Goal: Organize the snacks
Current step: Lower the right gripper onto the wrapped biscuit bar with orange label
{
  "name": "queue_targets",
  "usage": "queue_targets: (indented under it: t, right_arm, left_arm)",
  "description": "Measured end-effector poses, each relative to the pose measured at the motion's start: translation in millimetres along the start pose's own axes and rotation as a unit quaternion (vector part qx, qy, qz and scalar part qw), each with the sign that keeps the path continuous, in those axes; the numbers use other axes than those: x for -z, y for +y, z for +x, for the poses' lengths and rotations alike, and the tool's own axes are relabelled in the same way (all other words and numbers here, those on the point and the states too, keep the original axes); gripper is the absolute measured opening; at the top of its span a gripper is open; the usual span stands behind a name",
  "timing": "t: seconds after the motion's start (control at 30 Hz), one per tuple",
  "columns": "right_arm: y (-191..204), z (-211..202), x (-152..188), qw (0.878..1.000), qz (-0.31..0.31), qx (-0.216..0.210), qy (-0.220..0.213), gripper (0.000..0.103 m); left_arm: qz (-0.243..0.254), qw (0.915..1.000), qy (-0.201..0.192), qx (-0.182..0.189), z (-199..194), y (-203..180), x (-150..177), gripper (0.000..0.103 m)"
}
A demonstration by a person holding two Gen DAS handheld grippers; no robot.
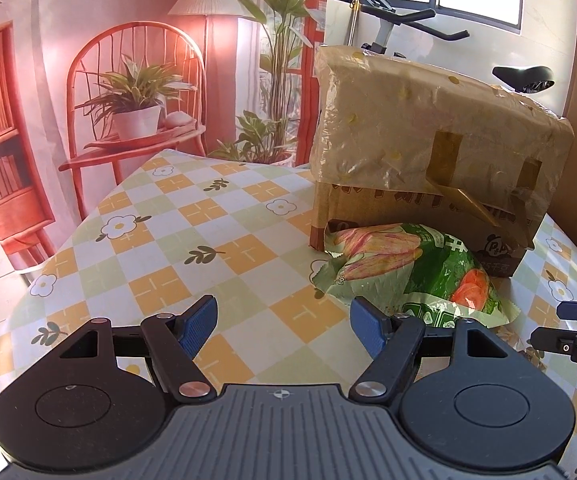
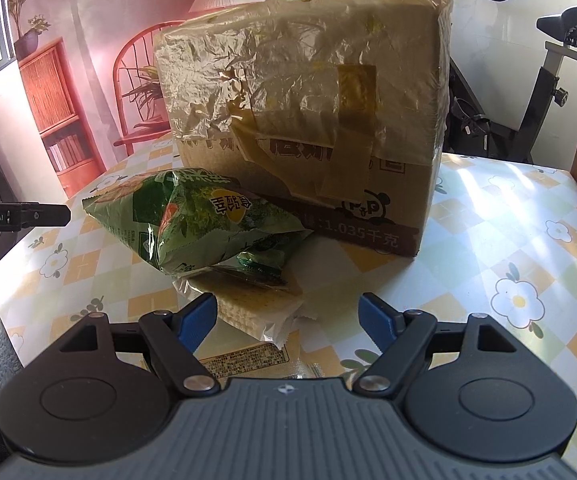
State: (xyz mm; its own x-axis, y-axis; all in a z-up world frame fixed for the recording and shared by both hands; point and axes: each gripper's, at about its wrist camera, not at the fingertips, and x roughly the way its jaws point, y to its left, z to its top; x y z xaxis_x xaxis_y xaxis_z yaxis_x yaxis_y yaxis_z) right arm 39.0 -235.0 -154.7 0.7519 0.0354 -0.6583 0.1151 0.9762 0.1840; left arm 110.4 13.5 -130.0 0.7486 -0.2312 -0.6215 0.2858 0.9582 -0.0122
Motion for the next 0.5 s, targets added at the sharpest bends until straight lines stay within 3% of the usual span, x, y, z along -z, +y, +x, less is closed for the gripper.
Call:
queue_targets:
  t: [0.5]
  right_arm:
    - [2.6, 0.6, 9.7, 1.0, -0.002, -0.018, 0.024, 0.08]
  left_arm:
    - [0.007, 0.9999, 0.011, 0.01, 2.3, -1.7, 6.0, 0.076]
